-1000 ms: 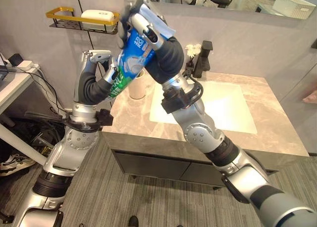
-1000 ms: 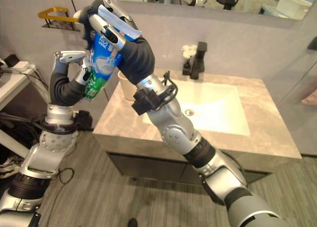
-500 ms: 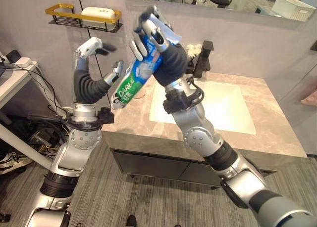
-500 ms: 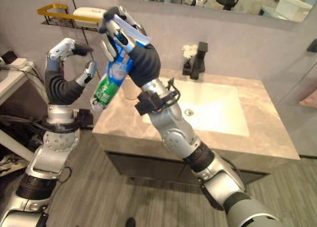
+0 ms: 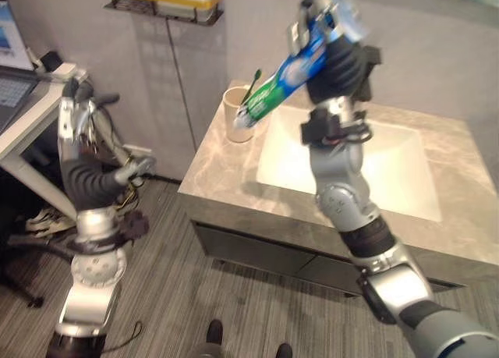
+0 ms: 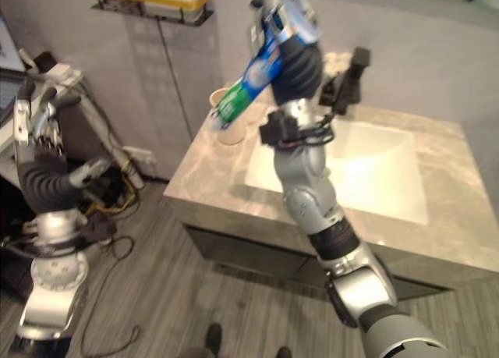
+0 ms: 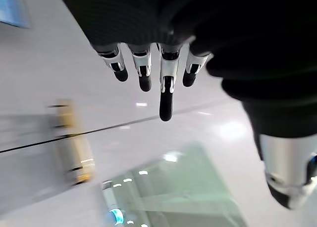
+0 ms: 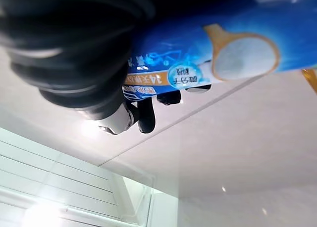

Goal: Put brush and paste in cup on sink, flatten towel.

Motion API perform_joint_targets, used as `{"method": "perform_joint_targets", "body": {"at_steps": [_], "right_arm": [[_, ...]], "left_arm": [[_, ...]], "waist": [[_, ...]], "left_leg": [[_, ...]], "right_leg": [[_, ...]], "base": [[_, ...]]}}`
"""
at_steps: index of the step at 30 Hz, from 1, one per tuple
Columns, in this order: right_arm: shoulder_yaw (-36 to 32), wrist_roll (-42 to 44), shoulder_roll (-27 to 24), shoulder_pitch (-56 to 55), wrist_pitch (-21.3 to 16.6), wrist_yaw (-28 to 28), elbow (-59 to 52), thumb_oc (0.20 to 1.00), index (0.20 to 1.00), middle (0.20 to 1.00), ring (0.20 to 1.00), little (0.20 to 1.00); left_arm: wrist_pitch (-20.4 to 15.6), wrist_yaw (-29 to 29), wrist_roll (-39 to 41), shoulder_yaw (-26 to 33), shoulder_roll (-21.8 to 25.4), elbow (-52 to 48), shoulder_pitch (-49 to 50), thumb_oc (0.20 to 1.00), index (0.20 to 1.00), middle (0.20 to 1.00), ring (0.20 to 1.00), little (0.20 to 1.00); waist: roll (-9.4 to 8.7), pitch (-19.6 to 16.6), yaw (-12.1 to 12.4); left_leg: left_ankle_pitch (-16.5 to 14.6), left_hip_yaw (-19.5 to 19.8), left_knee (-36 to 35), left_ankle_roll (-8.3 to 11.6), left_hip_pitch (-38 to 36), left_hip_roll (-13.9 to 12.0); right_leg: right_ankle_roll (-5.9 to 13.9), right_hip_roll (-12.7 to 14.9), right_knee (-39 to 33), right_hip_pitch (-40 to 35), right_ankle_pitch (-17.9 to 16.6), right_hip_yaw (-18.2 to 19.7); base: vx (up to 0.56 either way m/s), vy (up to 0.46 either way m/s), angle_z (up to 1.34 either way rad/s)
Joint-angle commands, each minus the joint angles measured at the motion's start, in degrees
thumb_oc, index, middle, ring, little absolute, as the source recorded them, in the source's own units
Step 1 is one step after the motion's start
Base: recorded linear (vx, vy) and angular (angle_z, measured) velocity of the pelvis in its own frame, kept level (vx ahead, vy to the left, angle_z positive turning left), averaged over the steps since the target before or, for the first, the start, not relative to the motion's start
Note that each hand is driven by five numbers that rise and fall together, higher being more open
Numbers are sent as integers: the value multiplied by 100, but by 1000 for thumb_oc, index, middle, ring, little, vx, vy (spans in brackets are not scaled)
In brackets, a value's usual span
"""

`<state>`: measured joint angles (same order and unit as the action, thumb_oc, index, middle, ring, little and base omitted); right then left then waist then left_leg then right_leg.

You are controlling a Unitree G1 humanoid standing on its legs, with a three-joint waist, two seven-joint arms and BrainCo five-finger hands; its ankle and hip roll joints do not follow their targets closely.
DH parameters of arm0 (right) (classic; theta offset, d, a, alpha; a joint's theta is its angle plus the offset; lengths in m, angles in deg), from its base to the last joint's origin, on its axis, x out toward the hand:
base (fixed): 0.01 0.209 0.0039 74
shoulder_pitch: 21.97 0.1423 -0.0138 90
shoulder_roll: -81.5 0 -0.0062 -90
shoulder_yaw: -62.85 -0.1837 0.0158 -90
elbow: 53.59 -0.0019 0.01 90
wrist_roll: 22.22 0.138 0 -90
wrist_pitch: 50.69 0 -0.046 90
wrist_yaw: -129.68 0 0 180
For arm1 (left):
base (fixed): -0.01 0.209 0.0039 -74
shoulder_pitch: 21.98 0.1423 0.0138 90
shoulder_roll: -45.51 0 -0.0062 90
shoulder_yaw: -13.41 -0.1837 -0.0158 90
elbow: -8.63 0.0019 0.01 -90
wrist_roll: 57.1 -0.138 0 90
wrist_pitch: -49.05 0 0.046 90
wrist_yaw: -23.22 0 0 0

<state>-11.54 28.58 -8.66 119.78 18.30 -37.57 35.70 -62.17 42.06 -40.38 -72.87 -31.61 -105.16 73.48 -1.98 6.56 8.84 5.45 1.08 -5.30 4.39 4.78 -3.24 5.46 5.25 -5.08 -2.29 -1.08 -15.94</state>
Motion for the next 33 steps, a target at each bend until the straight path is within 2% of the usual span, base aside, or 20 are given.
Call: {"method": "perform_joint_targets", "body": {"at_steps": [1, 3, 4, 5, 11, 12, 13, 14, 15, 18, 25, 33], "right_arm": [[-170, -585, -342, 1185, -453, 148, -44, 200, 200, 200, 200, 200], [-195, -667, -506, 1305, -436, 207, 0, 200, 200, 200, 200, 200], [-124, -770, -704, 1427, -413, 217, 68, 200, 200, 200, 200, 200], [-112, -919, -1036, 1567, -369, 290, 165, 200, 200, 200, 200, 200], [-112, -917, -1038, 1572, -372, 291, 174, 200, 200, 200, 200, 200], [-92, -910, -1244, 1687, -389, 324, 382, 200, 200, 200, 200, 200], [14, -995, -1626, 1895, -351, 374, 741, 200, 200, 200, 200, 200], [99, -1000, -1817, 2010, -320, 384, 916, 200, 200, 200, 200, 200], [170, -1030, -2039, 2005, -260, 439, 1003, 200, 200, 200, 200, 200], [130, -978, -2248, 1887, -258, 488, 1099, 200, 200, 200, 200, 200], [262, -864, -2240, 1913, -227, 525, 1509, 200, 200, 200, 200, 200], [257, -838, -2296, 2074, -223, 628, 1899, 200, 200, 200, 200, 200]], "left_arm": [[-315, -1121, 1313, 173, 516, -403, 618, 1000, 1000, 1000, 1000, 1000], [-254, -1395, 1598, 226, 612, -320, 880, 1000, 1000, 1000, 1000, 1000], [-212, -1480, 1562, 275, 747, -149, 1152, 1000, 1000, 1000, 1000, 1000], [-68, -1768, 1901, 317, 919, 85, 1521, 1000, 1000, 1000, 1000, 1000], [-77, -1793, 1925, 321, 926, 100, 1518, 1000, 1000, 1000, 1000, 1000], [70, -2007, 2029, 252, 1168, 435, 1835, 1000, 1000, 1000, 1000, 1000], [314, -2356, 2038, -89, 1663, 1247, 2101, 1000, 1000, 1000, 1000, 1000], [514, -2571, 2285, -358, 1802, 1673, 2142, 1000, 1000, 1000, 1000, 1000], [806, -2621, 2544, -618, 1595, 2181, 2275, 1000, 1000, 1000, 1000, 1000], [984, -2697, 2679, -826, 1399, 2383, 2383, 1000, 1000, 1000, 1000, 1000], [1058, -2762, 2574, -1096, 1490, 2347, 2404, 1000, 1000, 1000, 1000, 1000], [1046, -2706, 2585, -1244, 1380, 2387, 2325, 1000, 1000, 1000, 1000, 1000]], "waist": [[-319, -94, 300], [-313, -76, 355], [-304, -44, 448], [-292, -16, 564], [-294, -22, 551], [-262, 18, 694], [-216, 97, 813], [-193, 110, 841], [-162, 123, 855], [-139, 120, 847], [-124, 145, 766], [-124, 187, 743]], "left_leg": [[-231, -4, 30, 115, -229, -21], [-205, 68, 30, 115, -177, 0], [-193, 138, 30, 117, -145, 19], [-149, 238, 30, 111, -67, 50], [-146, 253, 30, 111, -58, 52], [-155, 354, 30, 118, -36, 59], [-61, 515, 30, 125, 111, 118], [-32, 589, 30, 125, 191, 150], [-24, 623, 30, 107, 236, 164], [-28, 639, 30, 82, 303, 177], [-50, 556, 30, 43, 334, 172], [-59, 515, 30, 39, 392, 169]], "right_leg": [[319, 640, 8, 310, -801, 103], [328, 654, 8, 308, -792, 32], [342, 670, 8, 287, -790, -47], [366, 685, 8, 291, -786, -142], [368, 687, 8, 292, -783, -157], [390, 691, 8, 237, -746, -264], [441, 741, 8, 254, -776, -428], [474, 768, 8, 273, -782, -514], [499, 770, 8, 282, -778, -585], [521, 785, 8, 337, -779, -593], [539, 777, 8, 458, -790, -443], [550, 758, 8, 560, -795, -360]], "base": [[3, 0, 31], [10, -3, 34], [21, -8, 38], [21, -8, 31], [6, -3, 25], [0, 0, 0], [16, 22, 5], [38, 58, 14], [64, 53, 30], [38, 22, 40], [17, 15, 7], [2, 6, -9]]}}
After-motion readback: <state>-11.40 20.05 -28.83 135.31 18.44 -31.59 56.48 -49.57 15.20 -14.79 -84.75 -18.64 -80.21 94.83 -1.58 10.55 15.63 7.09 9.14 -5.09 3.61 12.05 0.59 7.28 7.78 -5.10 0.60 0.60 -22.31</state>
